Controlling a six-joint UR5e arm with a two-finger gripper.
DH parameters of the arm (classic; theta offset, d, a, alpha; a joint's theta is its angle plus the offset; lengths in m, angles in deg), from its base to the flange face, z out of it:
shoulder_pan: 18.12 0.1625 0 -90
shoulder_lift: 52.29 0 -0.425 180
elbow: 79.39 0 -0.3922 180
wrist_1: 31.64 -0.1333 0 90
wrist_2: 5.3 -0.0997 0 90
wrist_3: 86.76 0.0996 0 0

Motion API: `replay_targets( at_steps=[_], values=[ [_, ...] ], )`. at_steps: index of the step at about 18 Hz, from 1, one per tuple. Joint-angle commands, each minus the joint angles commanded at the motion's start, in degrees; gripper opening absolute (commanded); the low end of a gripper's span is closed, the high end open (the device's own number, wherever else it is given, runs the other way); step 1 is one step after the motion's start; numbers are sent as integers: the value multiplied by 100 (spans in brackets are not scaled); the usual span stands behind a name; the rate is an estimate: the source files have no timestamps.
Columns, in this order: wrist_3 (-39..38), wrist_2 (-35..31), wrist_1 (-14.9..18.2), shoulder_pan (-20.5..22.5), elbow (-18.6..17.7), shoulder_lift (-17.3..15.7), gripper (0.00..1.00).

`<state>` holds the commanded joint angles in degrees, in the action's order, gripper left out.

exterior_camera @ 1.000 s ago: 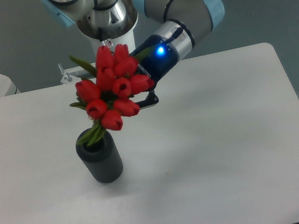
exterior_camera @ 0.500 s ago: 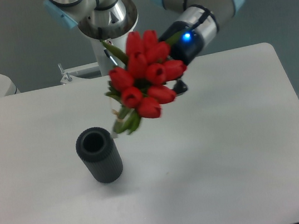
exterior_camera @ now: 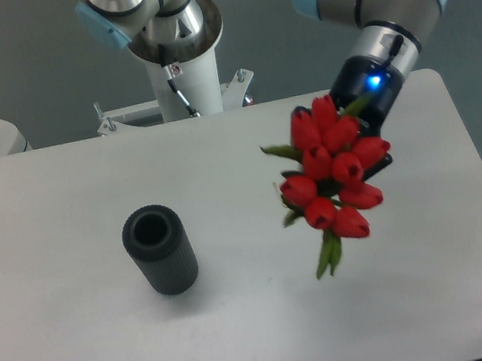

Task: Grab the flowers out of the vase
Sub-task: 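Carry the tulip bouquet away from the vase and lower it over the table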

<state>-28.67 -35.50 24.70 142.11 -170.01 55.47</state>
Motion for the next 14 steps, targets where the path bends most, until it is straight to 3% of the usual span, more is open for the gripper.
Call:
replay_targets(
  at_steps=[7, 14],
  values=[
    [650, -2101, 70, -685, 158, 246, 1],
    [817, -3438, 88, -1064, 167, 475, 1]
  ],
)
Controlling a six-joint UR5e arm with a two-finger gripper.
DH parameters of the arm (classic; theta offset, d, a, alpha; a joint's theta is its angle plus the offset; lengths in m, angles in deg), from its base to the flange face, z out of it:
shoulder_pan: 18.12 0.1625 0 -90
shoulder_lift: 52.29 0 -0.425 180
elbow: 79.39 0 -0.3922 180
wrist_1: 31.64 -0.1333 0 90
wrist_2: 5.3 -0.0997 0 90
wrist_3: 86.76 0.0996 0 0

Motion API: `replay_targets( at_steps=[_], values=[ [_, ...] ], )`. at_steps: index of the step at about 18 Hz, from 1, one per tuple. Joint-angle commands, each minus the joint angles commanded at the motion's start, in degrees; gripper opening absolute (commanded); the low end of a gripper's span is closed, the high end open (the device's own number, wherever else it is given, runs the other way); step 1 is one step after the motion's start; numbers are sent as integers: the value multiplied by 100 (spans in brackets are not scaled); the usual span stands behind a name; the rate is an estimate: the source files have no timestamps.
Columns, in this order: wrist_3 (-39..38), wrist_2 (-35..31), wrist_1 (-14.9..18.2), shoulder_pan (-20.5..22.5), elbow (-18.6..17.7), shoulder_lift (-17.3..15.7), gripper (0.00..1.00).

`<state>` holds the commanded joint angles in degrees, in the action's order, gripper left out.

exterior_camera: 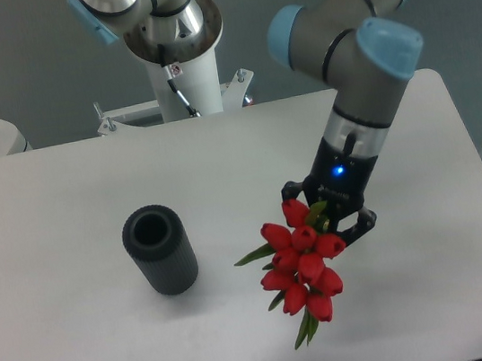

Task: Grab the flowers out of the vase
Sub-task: 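Carry the tulip bouquet away from the vase and lower it over the table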

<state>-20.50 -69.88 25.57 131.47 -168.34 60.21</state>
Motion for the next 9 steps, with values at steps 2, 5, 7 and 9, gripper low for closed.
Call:
replay_targets(
  at_steps=[2, 5, 7, 9],
  values=[
    [123, -544, 61, -158, 96, 88, 1],
    [141, -1108, 403, -308, 386, 298, 2],
    [342, -1241, 431, -387, 509, 404, 3],
    [632, -1486, 439, -457, 519, 527, 3]
  ],
)
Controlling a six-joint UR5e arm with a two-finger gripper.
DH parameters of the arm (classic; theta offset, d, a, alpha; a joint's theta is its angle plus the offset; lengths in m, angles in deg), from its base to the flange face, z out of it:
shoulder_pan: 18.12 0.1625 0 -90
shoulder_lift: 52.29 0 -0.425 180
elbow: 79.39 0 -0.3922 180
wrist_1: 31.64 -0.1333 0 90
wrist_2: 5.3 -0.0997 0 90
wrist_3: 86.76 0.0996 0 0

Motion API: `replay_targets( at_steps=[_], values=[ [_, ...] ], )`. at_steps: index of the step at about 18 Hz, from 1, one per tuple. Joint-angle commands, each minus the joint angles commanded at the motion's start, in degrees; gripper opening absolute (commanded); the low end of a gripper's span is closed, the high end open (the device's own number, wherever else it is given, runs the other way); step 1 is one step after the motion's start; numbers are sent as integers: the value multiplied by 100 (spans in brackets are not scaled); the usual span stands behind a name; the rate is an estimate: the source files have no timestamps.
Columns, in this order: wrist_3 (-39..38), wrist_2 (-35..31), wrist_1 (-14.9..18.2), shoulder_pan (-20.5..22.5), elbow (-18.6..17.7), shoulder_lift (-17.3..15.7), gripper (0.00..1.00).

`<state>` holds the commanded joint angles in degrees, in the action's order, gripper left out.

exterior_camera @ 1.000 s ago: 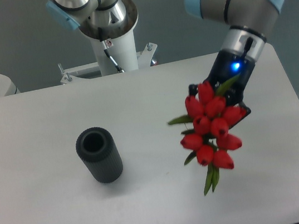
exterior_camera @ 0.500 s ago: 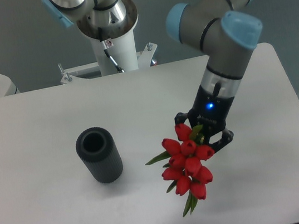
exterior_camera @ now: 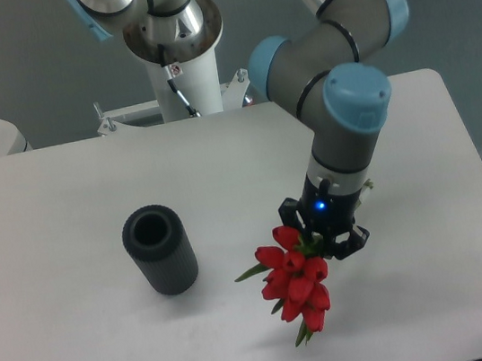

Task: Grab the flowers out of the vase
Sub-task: 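Carry the tulip bouquet away from the vase and lower it over the table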

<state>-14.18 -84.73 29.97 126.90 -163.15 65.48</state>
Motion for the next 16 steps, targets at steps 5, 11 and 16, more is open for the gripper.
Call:
replay_targets(
  at_steps=[5, 11, 16],
  values=[
    [501, -546, 96, -202, 289, 360, 3],
    [1065, -1021, 325, -203, 351, 536, 3],
    [1056, -1030, 299, -238, 334, 563, 3]
  ],
)
